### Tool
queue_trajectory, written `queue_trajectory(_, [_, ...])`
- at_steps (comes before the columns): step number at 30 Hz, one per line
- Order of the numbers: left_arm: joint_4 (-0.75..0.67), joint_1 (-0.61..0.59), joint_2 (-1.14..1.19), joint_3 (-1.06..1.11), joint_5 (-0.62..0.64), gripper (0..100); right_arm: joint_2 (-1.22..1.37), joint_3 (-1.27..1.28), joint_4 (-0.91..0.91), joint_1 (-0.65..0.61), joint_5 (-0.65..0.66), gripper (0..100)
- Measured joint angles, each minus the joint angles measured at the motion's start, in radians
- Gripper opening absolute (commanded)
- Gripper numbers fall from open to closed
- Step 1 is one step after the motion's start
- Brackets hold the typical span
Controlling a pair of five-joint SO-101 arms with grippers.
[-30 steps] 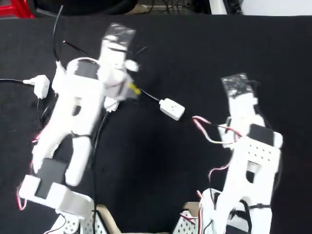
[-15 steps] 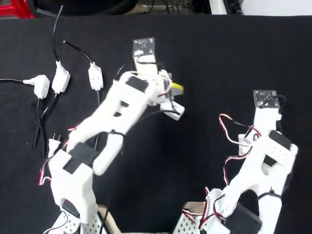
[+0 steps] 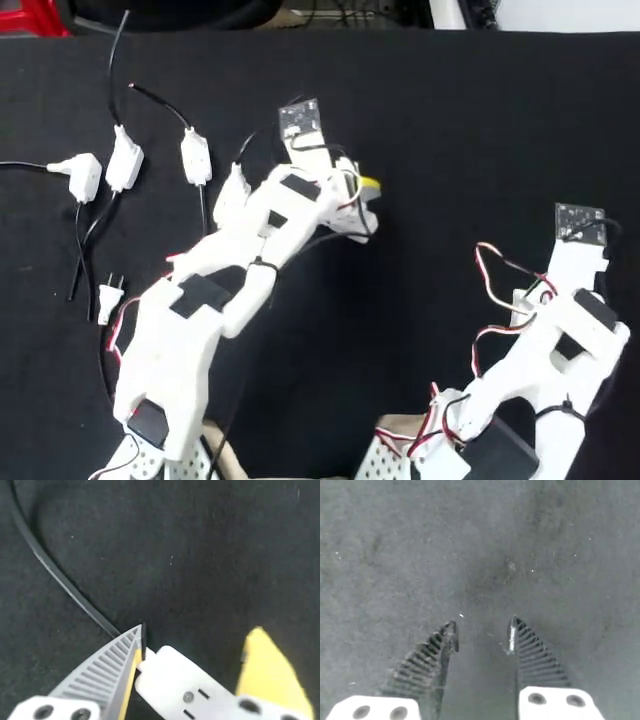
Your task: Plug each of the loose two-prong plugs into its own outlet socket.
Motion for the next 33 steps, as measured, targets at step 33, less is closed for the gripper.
queue_trajectory(33, [1.092, 0.109, -0.153, -0.367, -0.686, 21, 0.000, 0.000, 0.000, 0.002, 0.049, 16.6])
